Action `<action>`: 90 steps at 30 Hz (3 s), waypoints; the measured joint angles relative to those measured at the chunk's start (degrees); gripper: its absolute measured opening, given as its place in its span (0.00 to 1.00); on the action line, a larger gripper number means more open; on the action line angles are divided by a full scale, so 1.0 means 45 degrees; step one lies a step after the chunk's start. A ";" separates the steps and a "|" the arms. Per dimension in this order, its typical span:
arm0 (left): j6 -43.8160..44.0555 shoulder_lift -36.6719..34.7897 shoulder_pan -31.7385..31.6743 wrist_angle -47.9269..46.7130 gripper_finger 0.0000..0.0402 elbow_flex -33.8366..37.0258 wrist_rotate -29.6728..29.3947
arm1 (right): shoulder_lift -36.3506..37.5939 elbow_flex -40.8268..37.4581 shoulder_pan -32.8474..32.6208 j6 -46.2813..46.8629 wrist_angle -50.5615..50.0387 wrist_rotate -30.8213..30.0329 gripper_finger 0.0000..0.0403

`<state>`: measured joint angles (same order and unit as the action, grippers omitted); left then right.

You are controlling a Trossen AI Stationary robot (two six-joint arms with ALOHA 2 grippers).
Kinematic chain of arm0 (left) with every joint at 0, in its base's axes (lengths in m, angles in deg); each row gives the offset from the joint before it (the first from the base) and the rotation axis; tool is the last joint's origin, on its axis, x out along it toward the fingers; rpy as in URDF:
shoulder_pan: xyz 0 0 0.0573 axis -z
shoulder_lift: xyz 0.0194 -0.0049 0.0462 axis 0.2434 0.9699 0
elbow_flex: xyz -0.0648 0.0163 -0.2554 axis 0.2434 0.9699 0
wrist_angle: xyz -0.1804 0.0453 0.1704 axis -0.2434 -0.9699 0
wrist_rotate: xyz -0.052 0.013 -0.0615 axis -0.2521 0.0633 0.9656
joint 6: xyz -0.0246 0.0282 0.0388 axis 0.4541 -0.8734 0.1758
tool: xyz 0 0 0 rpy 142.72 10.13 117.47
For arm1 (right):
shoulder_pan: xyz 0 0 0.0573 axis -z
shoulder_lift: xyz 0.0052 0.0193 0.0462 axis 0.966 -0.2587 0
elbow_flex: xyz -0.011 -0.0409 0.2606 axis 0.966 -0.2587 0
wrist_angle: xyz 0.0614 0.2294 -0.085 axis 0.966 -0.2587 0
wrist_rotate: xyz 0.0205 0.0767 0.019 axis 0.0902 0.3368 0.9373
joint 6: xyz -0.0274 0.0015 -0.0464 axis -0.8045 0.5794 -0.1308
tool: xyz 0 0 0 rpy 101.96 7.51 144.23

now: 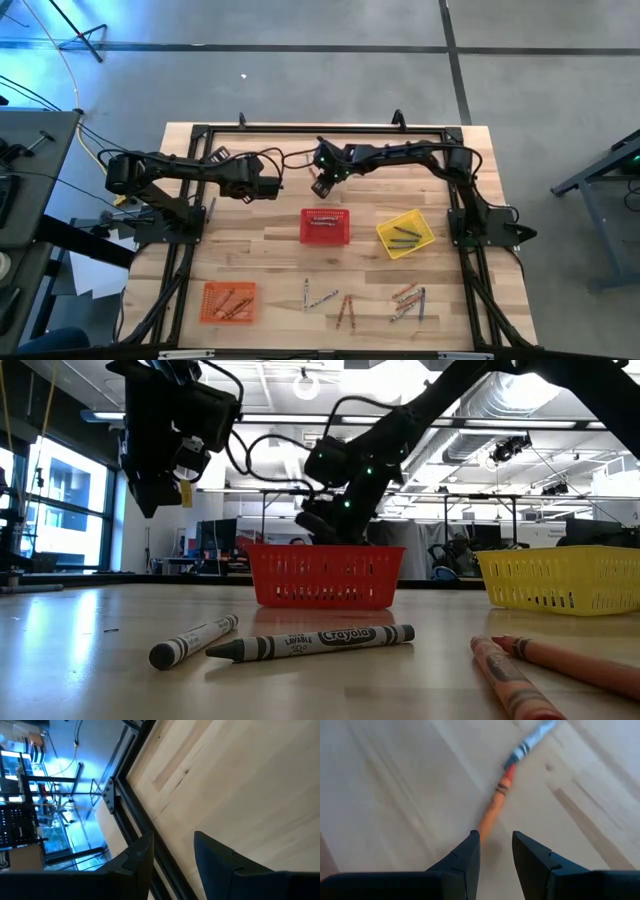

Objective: Sort crayons
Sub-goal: Put the orange crayon into the orange bin

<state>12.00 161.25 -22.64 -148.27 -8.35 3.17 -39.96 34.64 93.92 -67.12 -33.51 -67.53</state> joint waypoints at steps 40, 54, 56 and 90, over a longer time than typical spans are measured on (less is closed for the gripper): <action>0.0439 0.0000 0.0000 -0.0010 0.32 0.0000 0.0060 | 0.0924 -0.0115 0.0686 -0.3287 -0.3818 0.0193 0.01; -0.1299 0.0000 0.0651 0.6533 0.32 0.0144 -0.0998 | 0.5194 -0.0120 0.1027 -0.4980 -0.4381 -0.0767 0.00; -0.1993 0.0000 0.0930 0.8395 0.32 0.0514 -0.1006 | 0.5713 -0.0357 0.1009 -0.5148 -0.4351 -0.0691 0.00; -0.6842 0.0739 0.2620 2.9089 0.33 0.3636 0.6308 | 1.1573 -1.1733 -0.3610 -0.1740 1.2358 -0.1119 0.00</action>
<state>-18.78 164.57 -10.85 -17.37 8.01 31.56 12.12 -18.16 77.68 -74.95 22.10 -72.56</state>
